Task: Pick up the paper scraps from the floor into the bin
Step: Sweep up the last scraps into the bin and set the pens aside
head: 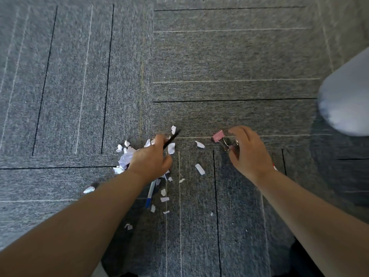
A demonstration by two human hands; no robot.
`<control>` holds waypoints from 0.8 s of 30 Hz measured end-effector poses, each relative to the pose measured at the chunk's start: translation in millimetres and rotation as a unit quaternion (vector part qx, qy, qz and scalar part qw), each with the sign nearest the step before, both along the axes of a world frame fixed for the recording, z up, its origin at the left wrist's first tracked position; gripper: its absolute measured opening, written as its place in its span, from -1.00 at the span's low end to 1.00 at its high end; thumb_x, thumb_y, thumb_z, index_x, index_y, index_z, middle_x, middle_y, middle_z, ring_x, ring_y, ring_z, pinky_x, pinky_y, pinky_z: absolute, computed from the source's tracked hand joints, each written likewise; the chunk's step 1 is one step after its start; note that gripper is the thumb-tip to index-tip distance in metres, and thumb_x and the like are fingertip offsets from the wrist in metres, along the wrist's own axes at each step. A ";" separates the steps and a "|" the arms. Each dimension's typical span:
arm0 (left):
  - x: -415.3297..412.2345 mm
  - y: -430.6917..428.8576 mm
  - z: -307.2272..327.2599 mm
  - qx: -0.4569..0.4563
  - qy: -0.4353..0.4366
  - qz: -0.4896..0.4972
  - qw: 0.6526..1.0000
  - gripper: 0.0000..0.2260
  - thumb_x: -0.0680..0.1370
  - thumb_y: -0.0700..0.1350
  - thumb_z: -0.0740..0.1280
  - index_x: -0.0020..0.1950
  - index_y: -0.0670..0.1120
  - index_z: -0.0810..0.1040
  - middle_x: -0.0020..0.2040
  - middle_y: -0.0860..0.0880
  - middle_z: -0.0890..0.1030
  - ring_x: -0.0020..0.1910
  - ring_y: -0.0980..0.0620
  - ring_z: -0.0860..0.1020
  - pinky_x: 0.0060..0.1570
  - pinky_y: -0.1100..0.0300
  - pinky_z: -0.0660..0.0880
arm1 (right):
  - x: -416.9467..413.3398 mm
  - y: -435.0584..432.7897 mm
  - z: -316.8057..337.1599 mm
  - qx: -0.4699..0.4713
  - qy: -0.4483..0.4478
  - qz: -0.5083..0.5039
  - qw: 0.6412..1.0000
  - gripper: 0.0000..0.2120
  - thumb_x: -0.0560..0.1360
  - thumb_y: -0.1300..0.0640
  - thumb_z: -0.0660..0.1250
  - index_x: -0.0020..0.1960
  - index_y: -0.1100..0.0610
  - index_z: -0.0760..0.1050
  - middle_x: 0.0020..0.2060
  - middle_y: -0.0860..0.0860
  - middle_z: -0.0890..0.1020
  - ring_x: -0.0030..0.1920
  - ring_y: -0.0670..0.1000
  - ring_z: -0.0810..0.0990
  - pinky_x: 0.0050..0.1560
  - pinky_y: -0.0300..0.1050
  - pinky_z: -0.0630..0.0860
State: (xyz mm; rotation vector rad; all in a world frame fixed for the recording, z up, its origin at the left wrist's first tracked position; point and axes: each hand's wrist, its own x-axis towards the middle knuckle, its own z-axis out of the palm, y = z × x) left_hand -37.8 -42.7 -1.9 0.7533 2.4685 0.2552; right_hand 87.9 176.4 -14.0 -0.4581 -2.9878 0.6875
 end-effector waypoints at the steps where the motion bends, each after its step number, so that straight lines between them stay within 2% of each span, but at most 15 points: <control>1: 1.4 6.0 -0.1 0.009 -0.013 0.016 1.000 -0.73 0.56 -0.09 0.16 0.21 -0.15 0.22 -0.13 -0.19 0.61 -0.32 -0.14 0.52 -0.33 0.12 0.40 | 1.2 2.8 0.4 0.003 0.001 -0.005 1.000 -0.61 0.36 0.36 0.38 0.17 0.27 0.44 0.09 0.21 0.52 0.03 0.22 0.52 -0.05 0.08 0.54; 4: 3.1 40.4 -2.8 0.082 -0.092 0.097 0.988 -0.76 0.57 -0.17 0.14 0.22 -0.16 0.23 -0.12 -0.17 0.55 -0.32 -0.09 0.46 -0.34 0.10 0.38 | 7.5 10.0 -0.2 0.009 -0.001 -0.015 1.000 -0.61 0.38 0.34 0.37 0.20 0.26 0.43 0.12 0.21 0.51 0.06 0.22 0.52 -0.03 0.10 0.53; 6: 6.6 66.4 -4.7 0.137 -0.172 0.142 0.965 -0.64 0.57 -0.21 0.16 0.34 -0.10 0.15 -0.11 -0.14 0.55 -0.31 -0.09 0.53 -0.35 0.02 0.50 | 12.7 14.1 0.2 0.007 -0.009 -0.023 1.000 -0.60 0.39 0.33 0.37 0.21 0.26 0.43 0.14 0.21 0.51 0.10 0.22 0.50 0.02 0.10 0.52; 8: 14.6 83.7 -6.0 0.173 -0.220 0.165 0.946 -0.47 0.56 -0.21 0.22 0.44 0.00 0.04 -0.07 -0.09 0.54 -0.21 -0.08 0.58 -0.25 -0.05 0.58 | 17.5 18.3 2.4 0.007 -0.016 -0.030 0.999 -0.60 0.39 0.33 0.38 0.21 0.26 0.43 0.14 0.21 0.51 0.11 0.23 0.50 0.04 0.09 0.50; 10: 26.1 87.9 -6.2 0.189 -0.238 0.161 0.939 -0.40 0.56 -0.20 0.25 0.49 0.01 -0.01 0.03 0.00 0.49 -0.20 0.04 0.55 -0.29 0.12 0.54 | 21.8 22.0 4.7 0.009 -0.012 -0.029 0.999 -0.59 0.37 0.35 0.39 0.20 0.28 0.44 0.11 0.23 0.53 0.08 0.25 0.52 0.03 0.10 0.50; 11: 31.1 84.6 -6.5 0.190 -0.226 0.147 0.944 -0.42 0.56 -0.19 0.25 0.49 0.00 0.02 0.09 0.01 0.47 -0.19 0.07 0.53 -0.27 0.18 0.52 | 23.2 23.7 5.8 0.010 -0.010 -0.027 1.000 -0.59 0.36 0.36 0.40 0.19 0.29 0.45 0.10 0.23 0.53 0.06 0.26 0.52 0.03 0.11 0.50; 12: 34.4 78.8 -6.4 0.188 -0.190 0.129 0.955 -0.47 0.56 -0.18 0.24 0.47 -0.02 0.10 0.12 0.01 0.46 -0.17 0.07 0.53 -0.22 0.16 0.54 | 24.0 24.4 6.3 0.010 -0.008 -0.024 1.000 -0.58 0.35 0.36 0.41 0.19 0.29 0.45 0.09 0.24 0.53 0.05 0.26 0.53 0.03 0.12 0.51; 14: 34.5 60.0 -6.8 0.154 -0.081 0.087 0.981 -0.64 0.55 -0.16 0.23 0.34 -0.07 0.30 0.10 -0.01 0.48 -0.09 0.04 0.51 -0.07 0.04 0.57 | 23.0 23.1 6.3 0.016 -0.006 -0.011 1.000 -0.60 0.34 0.36 0.41 0.17 0.29 0.45 0.08 0.23 0.54 0.02 0.24 0.54 -0.01 0.12 0.54; 17: 26.2 18.0 -13.7 0.082 0.034 -0.018 0.996 -0.78 0.54 -0.14 0.23 0.18 -0.11 0.44 0.08 -0.01 0.44 0.04 0.03 0.43 0.07 0.04 0.49 | 17.0 11.0 5.2 0.025 -0.003 0.027 0.999 -0.63 0.34 0.35 0.39 0.13 0.27 0.46 0.02 0.21 0.55 -0.07 0.21 0.54 -0.13 0.07 0.56; 20: 17.9 -21.3 -19.6 0.019 0.111 -0.149 0.982 -0.76 0.44 -0.11 0.34 0.06 -0.17 0.50 0.05 -0.15 0.51 0.01 -0.12 0.49 -0.05 -0.05 0.54 | 8.7 -8.9 2.7 0.021 -0.007 0.061 0.998 -0.63 0.34 0.34 0.37 0.14 0.26 0.46 0.02 0.20 0.55 -0.07 0.19 0.54 -0.14 0.09 0.57; 22: 14.8 -38.0 -20.4 -0.004 0.135 -0.178 0.975 -0.69 0.33 -0.04 0.47 -0.02 -0.16 0.52 -0.07 -0.16 0.54 -0.14 -0.14 0.54 -0.20 -0.01 0.57 | 4.9 -21.8 0.4 0.017 -0.005 0.080 0.997 -0.63 0.34 0.34 0.37 0.14 0.26 0.47 0.03 0.21 0.55 -0.06 0.22 0.55 -0.13 0.09 0.56; 24: 16.3 -48.6 -19.2 -0.020 0.133 -0.188 0.973 -0.63 0.28 0.05 0.50 -0.09 -0.15 0.51 -0.15 -0.14 0.54 -0.25 -0.12 0.55 -0.29 0.05 0.53 | 3.5 -33.3 -1.0 0.017 -0.005 0.100 0.995 -0.65 0.34 0.34 0.36 0.12 0.27 0.47 0.02 0.22 0.55 -0.08 0.23 0.54 -0.15 0.08 0.55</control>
